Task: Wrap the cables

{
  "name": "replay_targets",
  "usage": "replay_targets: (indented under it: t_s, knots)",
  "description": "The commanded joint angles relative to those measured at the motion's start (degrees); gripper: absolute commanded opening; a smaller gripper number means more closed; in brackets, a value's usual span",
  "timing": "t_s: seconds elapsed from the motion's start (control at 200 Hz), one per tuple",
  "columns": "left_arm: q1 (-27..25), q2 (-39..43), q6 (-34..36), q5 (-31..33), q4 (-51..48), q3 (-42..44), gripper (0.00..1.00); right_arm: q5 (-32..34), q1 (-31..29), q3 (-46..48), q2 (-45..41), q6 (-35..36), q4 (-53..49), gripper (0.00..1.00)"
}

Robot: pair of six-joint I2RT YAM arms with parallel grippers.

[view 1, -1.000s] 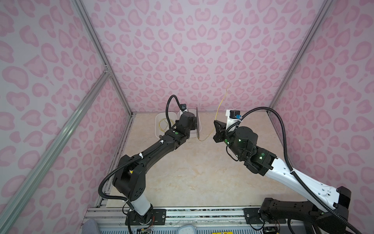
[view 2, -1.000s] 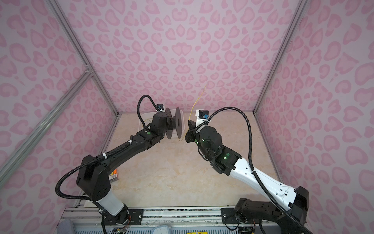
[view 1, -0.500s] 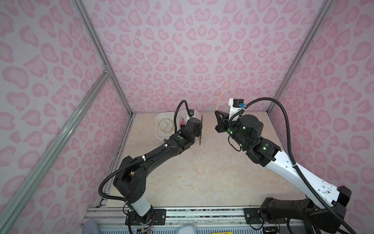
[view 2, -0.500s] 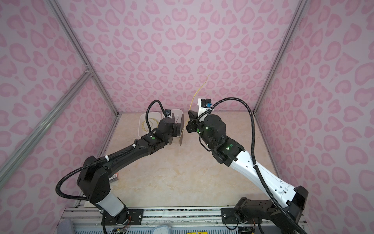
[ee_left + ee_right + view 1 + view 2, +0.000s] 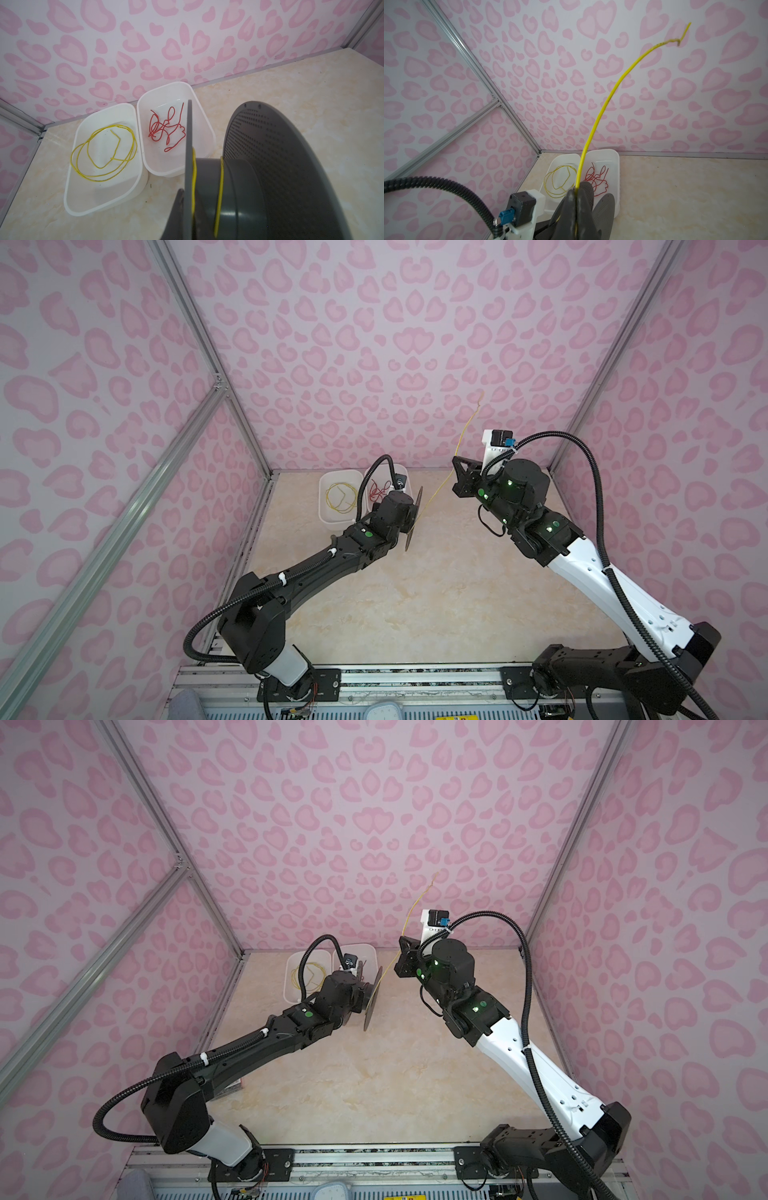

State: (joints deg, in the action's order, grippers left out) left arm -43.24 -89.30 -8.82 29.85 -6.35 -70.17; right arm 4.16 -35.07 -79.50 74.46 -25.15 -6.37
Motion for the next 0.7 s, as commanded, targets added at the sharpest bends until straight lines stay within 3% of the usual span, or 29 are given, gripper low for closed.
replay_targets:
  t_s: [0.0,0.39,0.695]
  knots:
    - [-0.08,1.92,3.27,-1.53,1.91,0.04,0.04,-1.82,1.17,-0.99,0.53,-0.94,-0.19,0.0]
    - [-0.5,6.66,9.31,-3.65,-1.47,4.18,0.04,-9.27,9.85,-4.96,5.26,-4.13,1.22,0.0]
    - [-3.67,11.43,15.68,-2.85,-1.42,9.31,0.04,-14.55,17.19,-10.8,13.17,-6.59,4.38,0.0]
